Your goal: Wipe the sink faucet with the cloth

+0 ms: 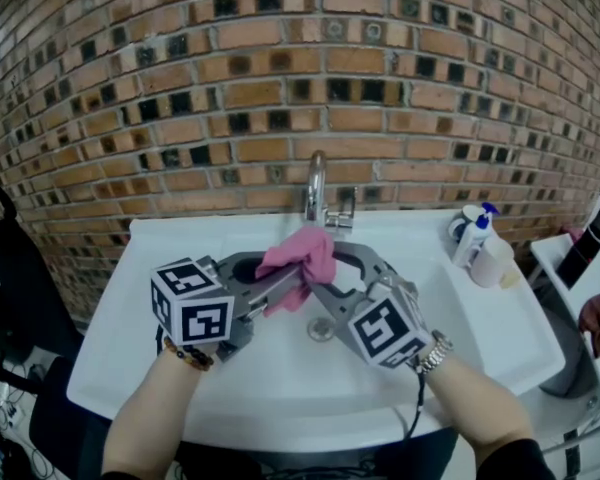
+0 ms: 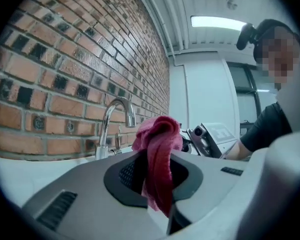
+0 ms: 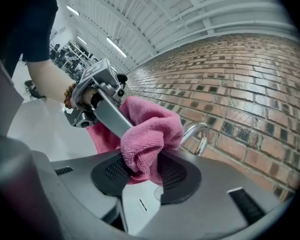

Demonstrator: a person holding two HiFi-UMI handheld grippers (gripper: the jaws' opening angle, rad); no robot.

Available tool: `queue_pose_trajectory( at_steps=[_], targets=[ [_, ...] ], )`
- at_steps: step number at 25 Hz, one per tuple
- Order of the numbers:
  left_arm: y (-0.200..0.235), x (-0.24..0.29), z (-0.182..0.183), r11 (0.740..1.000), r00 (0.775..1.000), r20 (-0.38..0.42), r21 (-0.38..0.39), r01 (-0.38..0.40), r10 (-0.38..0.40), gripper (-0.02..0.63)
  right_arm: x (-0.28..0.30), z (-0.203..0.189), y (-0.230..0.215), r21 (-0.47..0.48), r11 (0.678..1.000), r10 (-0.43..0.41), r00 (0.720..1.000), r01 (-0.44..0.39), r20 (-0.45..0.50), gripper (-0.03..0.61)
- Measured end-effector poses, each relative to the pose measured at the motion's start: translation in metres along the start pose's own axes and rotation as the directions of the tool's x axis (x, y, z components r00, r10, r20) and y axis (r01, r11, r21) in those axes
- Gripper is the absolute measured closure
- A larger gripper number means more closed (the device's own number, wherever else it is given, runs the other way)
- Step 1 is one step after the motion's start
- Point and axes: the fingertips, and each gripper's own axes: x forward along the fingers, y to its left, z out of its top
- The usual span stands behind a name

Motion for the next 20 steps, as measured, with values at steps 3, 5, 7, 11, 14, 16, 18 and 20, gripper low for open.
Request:
queue_pose_trajectory(
  at_steps=[3, 5, 7, 11, 14, 16, 18, 20],
  targets=[
    [-0.003, -0.004, 0.01, 1.0, 0.999, 0.037, 0.019, -0.011, 0.01, 0.568, -0.002, 0.007, -0.006, 0.039, 0.999, -0.025, 0.999, 0.024, 0.024, 0.422],
    [-0.002, -0.007, 0.017, 0.999, 0.998, 0.058, 0.024, -0.026, 0.025, 0.568, -0.005, 0.011, -0.011, 0.063, 0.997, -0.044, 0.998, 0.042, 0.038, 0.411],
    [-0.002, -0.01, 0.023, 0.999, 0.996, 0.08, 0.022, -0.036, 0.035, 0.568, -0.008, 0.013, -0.016, 0.089, 0.994, -0.062, 0.997, 0.057, 0.053, 0.407],
    [0.002, -0.017, 0.034, 0.998, 0.99, 0.127, 0.021, -0.061, 0.058, 0.568, -0.014, 0.014, -0.023, 0.124, 0.989, -0.087, 0.994, 0.078, 0.069, 0.407],
    [0.01, -0.022, 0.045, 0.995, 0.982, 0.166, 0.02, -0.098, 0.094, 0.568, -0.018, 0.013, -0.03, 0.157, 0.982, -0.115, 0.99, 0.101, 0.08, 0.407],
    [0.015, -0.023, 0.052, 0.992, 0.976, 0.184, 0.022, -0.124, 0.118, 0.568, -0.02, 0.015, -0.035, 0.176, 0.977, -0.137, 0.986, 0.12, 0.09, 0.407],
    [0.02, -0.022, 0.058, 0.989, 0.97, 0.202, 0.024, -0.147, 0.139, 0.568, -0.021, 0.015, -0.039, 0.193, 0.972, -0.156, 0.983, 0.136, 0.093, 0.407],
    [0.024, -0.019, 0.064, 0.987, 0.965, 0.214, 0.026, -0.16, 0.151, 0.568, -0.023, 0.015, -0.044, 0.209, 0.966, -0.174, 0.98, 0.151, 0.092, 0.407]
  ],
)
